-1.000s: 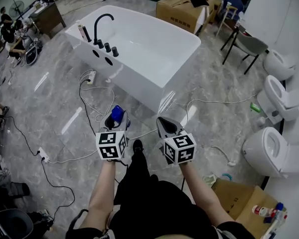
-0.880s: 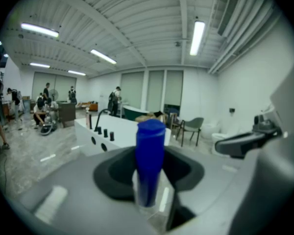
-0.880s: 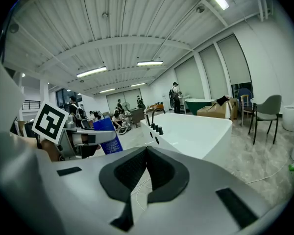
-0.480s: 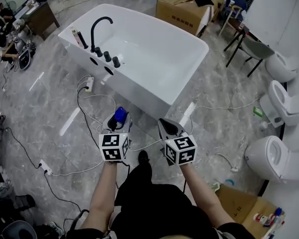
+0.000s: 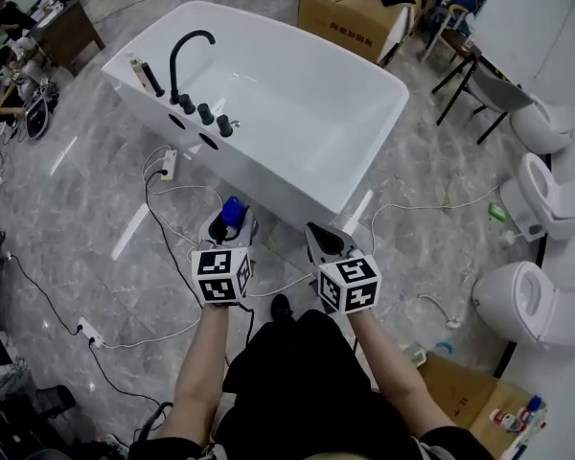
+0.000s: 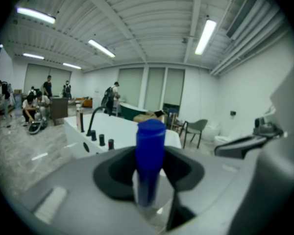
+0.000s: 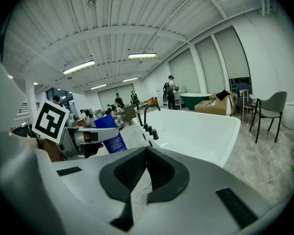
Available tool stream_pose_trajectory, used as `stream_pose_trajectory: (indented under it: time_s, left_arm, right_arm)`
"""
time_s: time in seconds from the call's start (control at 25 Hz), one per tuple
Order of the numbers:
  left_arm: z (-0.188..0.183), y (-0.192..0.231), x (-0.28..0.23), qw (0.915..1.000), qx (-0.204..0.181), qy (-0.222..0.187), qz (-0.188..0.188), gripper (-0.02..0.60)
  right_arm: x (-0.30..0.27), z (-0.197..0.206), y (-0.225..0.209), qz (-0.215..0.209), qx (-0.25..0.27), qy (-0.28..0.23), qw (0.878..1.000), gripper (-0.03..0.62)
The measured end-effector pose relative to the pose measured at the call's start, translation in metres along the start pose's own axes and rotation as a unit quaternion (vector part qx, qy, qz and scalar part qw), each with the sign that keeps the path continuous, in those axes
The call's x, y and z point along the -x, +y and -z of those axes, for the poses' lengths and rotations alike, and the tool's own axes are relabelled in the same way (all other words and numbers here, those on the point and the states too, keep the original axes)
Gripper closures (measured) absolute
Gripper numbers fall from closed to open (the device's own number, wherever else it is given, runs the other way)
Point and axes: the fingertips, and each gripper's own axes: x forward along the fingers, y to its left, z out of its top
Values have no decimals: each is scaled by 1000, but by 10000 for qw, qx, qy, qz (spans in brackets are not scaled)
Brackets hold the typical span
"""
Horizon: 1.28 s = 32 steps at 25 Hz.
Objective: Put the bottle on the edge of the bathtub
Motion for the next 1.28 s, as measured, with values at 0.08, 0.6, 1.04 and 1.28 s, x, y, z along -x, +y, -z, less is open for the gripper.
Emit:
stream_pose_trajectory:
  time_s: [0.08, 0.6, 1.04, 1.28]
  left_arm:
    - [-2, 1, -10, 10000, -32, 20, 41, 422]
    - [-6, -7, -82, 9997, -209, 143, 43, 422]
    - [-8, -4, -155, 9996, -155, 166, -167, 422]
    - [-12, -3, -189, 9997, -83, 127, -187, 422]
  right_arm:
    - [-5, -3, -4, 30, 10, 6, 10000, 591]
    - [-36, -10, -44, -47, -92, 108, 9999, 591]
    - [-78, -11, -89, -168, -191, 352, 9991, 591]
    - [-98, -13, -107, -185, -290, 398, 9986, 591]
